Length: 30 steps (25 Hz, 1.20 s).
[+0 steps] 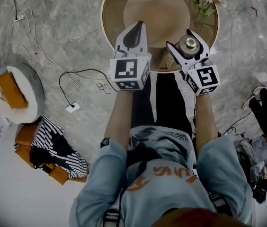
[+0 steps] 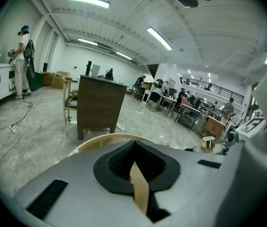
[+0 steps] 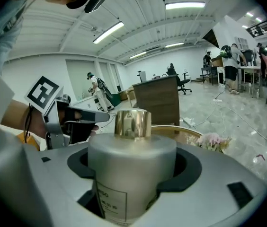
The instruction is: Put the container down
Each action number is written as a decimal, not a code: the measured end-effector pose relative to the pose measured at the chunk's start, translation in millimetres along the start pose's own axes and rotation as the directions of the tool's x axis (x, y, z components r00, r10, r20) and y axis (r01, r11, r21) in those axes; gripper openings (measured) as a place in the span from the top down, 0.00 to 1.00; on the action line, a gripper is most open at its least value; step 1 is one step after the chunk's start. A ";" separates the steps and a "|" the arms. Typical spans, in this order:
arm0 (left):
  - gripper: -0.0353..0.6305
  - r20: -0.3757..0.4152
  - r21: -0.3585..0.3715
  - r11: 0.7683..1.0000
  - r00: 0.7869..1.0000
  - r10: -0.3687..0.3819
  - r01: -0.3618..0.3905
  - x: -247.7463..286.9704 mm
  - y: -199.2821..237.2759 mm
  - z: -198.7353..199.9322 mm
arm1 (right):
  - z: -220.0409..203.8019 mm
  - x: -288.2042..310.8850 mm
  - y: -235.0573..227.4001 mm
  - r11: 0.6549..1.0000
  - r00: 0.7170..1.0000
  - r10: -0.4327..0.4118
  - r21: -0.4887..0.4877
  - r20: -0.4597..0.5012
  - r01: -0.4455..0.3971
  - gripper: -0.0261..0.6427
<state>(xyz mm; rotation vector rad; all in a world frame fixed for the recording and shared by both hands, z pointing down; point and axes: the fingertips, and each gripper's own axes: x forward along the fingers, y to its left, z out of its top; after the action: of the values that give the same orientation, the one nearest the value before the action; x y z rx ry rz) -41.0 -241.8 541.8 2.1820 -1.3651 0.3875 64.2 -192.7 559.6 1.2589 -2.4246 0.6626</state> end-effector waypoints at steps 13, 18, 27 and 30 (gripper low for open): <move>0.91 -0.074 -0.036 0.999 0.997 -0.010 0.007 49.2 12.7 -91.0 | -92.8 49.6 -25.4 0.999 0.998 0.015 0.034 -0.064 -0.013 0.42; 0.91 -0.089 -0.042 0.999 0.996 -0.012 0.008 66.9 21.4 -98.3 | -92.9 81.1 -41.0 1.000 0.997 0.008 -0.001 -0.074 -0.009 0.42; 0.91 -0.113 -0.045 0.999 0.994 0.010 -0.016 105.1 38.9 -96.7 | -68.3 145.1 -83.5 0.999 0.999 -0.035 -0.005 -0.033 0.035 0.42; 0.91 -0.121 -0.036 0.999 0.992 0.022 -0.026 113.0 49.3 -94.0 | -60.0 171.9 -96.5 0.999 0.999 -0.039 -0.036 -0.028 0.038 0.42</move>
<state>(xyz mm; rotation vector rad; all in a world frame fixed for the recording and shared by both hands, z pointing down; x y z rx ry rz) -31.0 -288.5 689.3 2.0786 -1.3229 0.4914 53.1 -324.7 717.4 1.2696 -2.3721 0.6201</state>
